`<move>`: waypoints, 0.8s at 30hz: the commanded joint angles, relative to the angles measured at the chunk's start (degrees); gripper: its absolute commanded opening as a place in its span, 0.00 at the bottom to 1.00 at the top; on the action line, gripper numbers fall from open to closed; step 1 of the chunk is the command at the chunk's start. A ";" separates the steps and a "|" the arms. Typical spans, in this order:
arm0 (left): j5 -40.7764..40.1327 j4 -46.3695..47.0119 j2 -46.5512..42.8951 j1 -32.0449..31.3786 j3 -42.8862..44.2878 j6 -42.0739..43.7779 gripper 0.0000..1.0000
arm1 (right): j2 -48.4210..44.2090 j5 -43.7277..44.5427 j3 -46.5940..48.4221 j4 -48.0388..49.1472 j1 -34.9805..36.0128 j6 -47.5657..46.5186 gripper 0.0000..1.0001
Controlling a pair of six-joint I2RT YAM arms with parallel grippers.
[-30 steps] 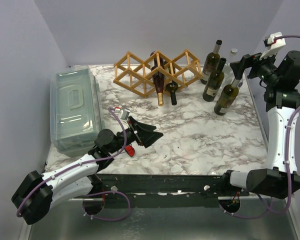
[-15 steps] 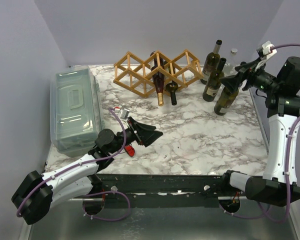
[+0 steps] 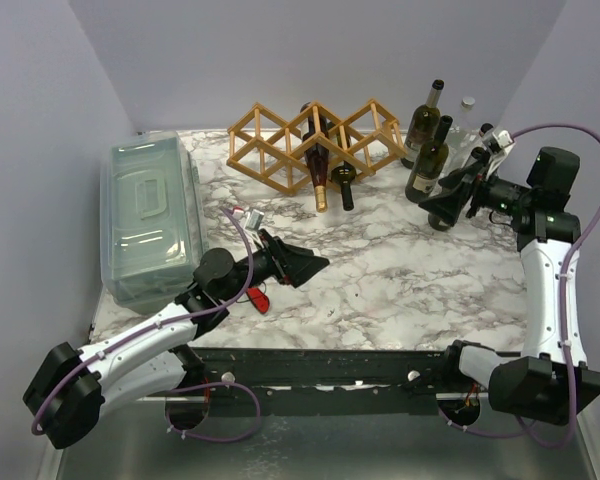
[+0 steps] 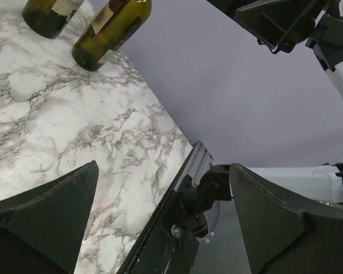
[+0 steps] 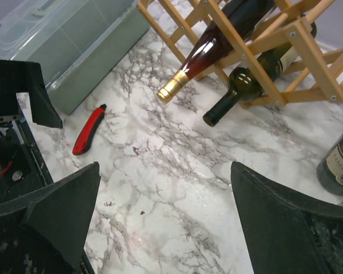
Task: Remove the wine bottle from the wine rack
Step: Pick up the wine bottle from the wine rack.
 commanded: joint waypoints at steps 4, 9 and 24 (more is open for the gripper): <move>-1.67 -6.54 0.59 0.08 3.40 2.73 0.99 | -1.97 -1.84 -7.22 0.66 -0.48 -2.89 0.99; -3.60 -10.61 0.47 -0.75 5.01 4.45 0.99 | -2.60 -1.88 -13.23 3.97 -0.40 -2.75 0.99; -14.91 -25.88 3.34 -6.37 14.48 11.94 0.99 | -3.12 -0.10 -21.36 8.13 -0.40 -3.10 0.99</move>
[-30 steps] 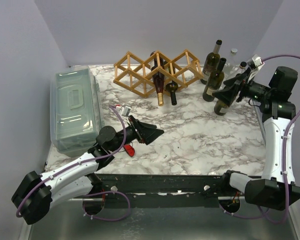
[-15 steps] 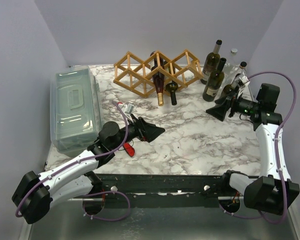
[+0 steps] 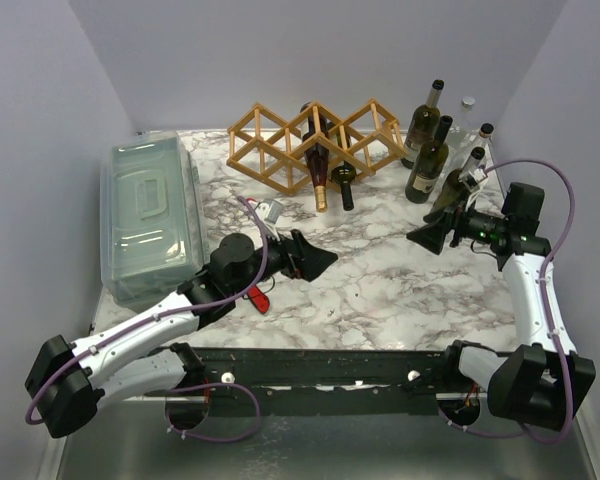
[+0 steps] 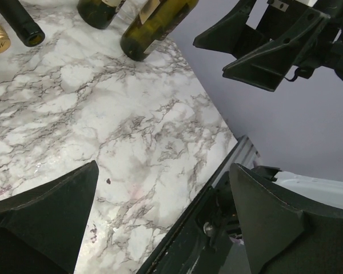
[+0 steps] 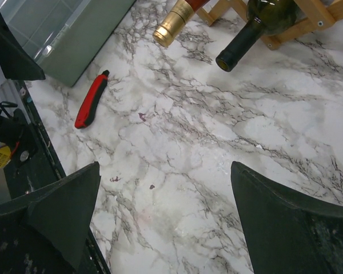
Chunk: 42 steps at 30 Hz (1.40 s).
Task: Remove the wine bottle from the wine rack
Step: Pick up the wine bottle from the wine rack.
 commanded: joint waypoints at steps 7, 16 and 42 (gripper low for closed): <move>-15.72 -16.49 5.41 -4.95 11.51 6.43 0.99 | -1.69 1.01 -1.58 0.76 -0.40 -2.07 0.99; -25.60 -26.98 12.68 -6.83 21.14 5.58 0.99 | -1.52 1.30 -1.18 -0.03 -0.39 -2.32 0.99; -30.57 -33.89 33.82 -2.02 41.58 8.34 0.96 | -0.81 2.04 -0.66 -1.39 -0.40 -3.11 0.99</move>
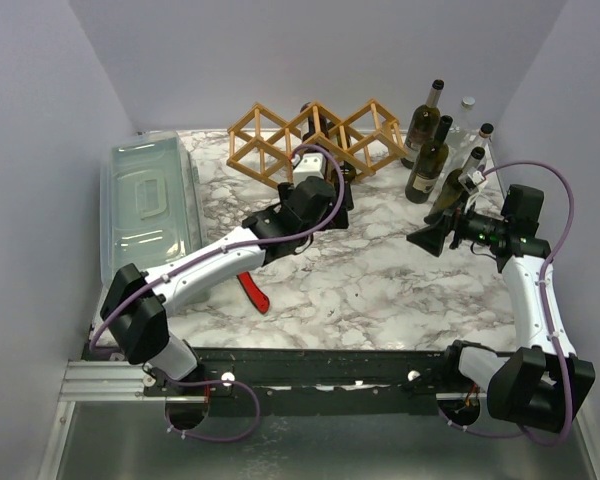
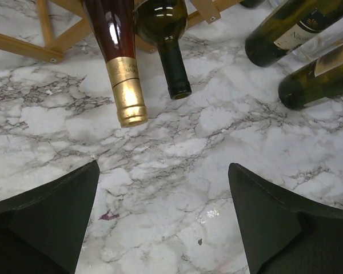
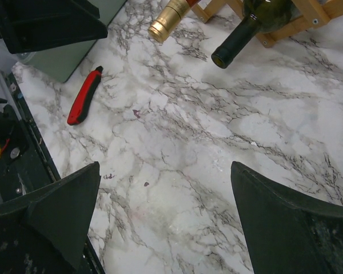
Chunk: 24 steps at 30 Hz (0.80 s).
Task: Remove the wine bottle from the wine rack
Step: Pick up the wine bottle from the wine rack.
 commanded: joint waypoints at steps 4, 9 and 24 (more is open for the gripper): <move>3.56 -0.94 2.82 2.65 3.89 2.99 0.96 | 0.03 2.02 0.01 -0.25 0.04 -0.49 0.99; 6.86 -0.11 1.30 4.12 3.03 4.94 0.97 | 0.10 4.80 -0.81 2.36 1.52 2.00 0.99; 14.18 4.54 -15.26 4.13 -11.03 6.48 0.97 | 5.21 29.42 8.12 2.18 25.52 4.28 0.99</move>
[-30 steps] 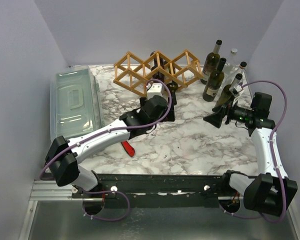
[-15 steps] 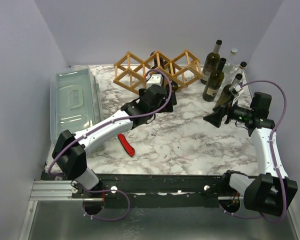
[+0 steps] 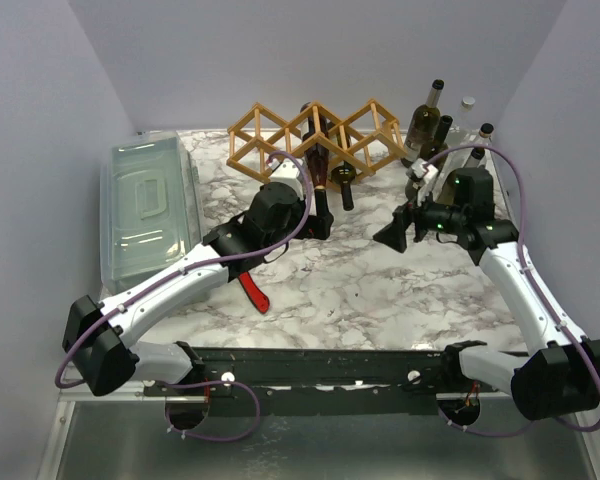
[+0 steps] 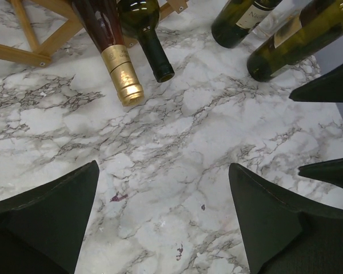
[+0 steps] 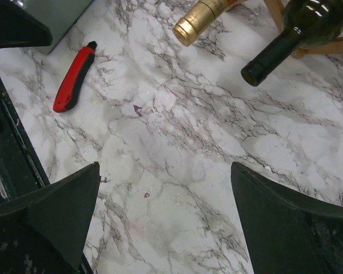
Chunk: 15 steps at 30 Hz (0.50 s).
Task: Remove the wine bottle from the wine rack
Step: Pick up the wine bottle from the wine rack.
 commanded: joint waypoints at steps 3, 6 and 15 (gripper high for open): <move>3.10 1.98 -7.34 -0.13 -5.99 -1.42 0.97 | 5.05 19.03 4.21 5.17 10.02 5.01 0.99; 2.91 2.27 -9.92 -0.15 -8.66 -2.47 0.98 | 8.83 25.26 6.26 8.50 13.43 7.62 0.99; 2.82 2.36 -15.94 -0.15 -14.23 -4.63 0.98 | 20.73 44.30 8.74 23.82 19.61 20.68 0.99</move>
